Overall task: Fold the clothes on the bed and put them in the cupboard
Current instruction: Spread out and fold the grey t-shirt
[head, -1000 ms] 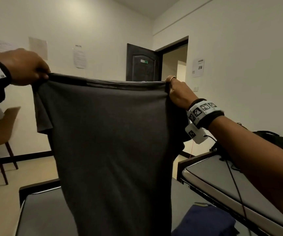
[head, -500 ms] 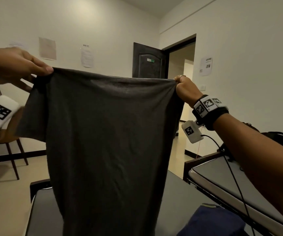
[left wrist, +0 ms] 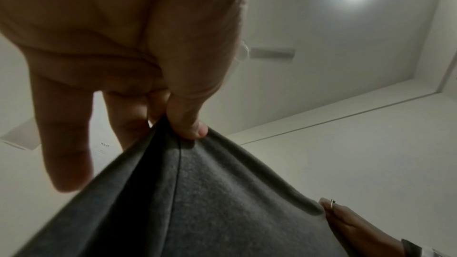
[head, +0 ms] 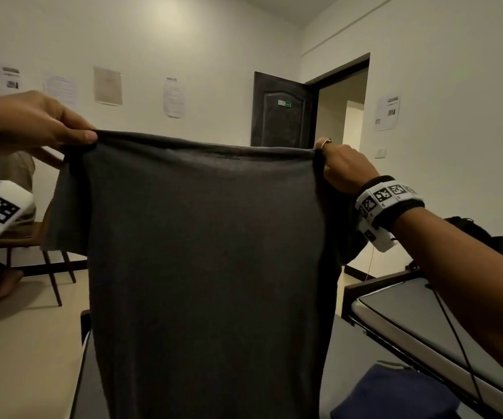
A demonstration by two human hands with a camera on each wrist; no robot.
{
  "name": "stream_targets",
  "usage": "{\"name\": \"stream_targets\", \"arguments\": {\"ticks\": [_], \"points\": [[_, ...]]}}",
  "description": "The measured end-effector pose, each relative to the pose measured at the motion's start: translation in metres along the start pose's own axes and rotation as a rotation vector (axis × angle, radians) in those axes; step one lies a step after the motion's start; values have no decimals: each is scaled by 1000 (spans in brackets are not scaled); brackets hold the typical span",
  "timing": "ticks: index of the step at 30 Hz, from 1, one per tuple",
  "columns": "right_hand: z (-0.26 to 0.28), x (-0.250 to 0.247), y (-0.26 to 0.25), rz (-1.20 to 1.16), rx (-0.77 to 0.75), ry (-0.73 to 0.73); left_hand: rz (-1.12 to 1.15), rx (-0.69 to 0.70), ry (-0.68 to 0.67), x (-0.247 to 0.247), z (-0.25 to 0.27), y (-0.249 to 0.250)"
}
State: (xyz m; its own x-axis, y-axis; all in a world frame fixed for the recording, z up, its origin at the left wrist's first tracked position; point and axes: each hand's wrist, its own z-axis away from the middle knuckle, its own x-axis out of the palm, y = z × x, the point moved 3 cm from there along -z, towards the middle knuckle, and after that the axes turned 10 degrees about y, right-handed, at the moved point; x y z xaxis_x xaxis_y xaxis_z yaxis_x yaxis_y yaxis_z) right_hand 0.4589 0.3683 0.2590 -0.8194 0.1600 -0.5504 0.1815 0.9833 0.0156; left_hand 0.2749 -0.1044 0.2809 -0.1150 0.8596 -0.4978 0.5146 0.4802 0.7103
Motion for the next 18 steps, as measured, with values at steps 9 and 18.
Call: {"name": "stream_targets", "arguments": {"ticks": [9, 18], "points": [[-3, 23, -18, 37, -33, -118, -42, -11, 37, -14, 23, -1], [16, 12, -13, -54, -71, -157, -3, -5, -117, -21, 15, -22]]}}
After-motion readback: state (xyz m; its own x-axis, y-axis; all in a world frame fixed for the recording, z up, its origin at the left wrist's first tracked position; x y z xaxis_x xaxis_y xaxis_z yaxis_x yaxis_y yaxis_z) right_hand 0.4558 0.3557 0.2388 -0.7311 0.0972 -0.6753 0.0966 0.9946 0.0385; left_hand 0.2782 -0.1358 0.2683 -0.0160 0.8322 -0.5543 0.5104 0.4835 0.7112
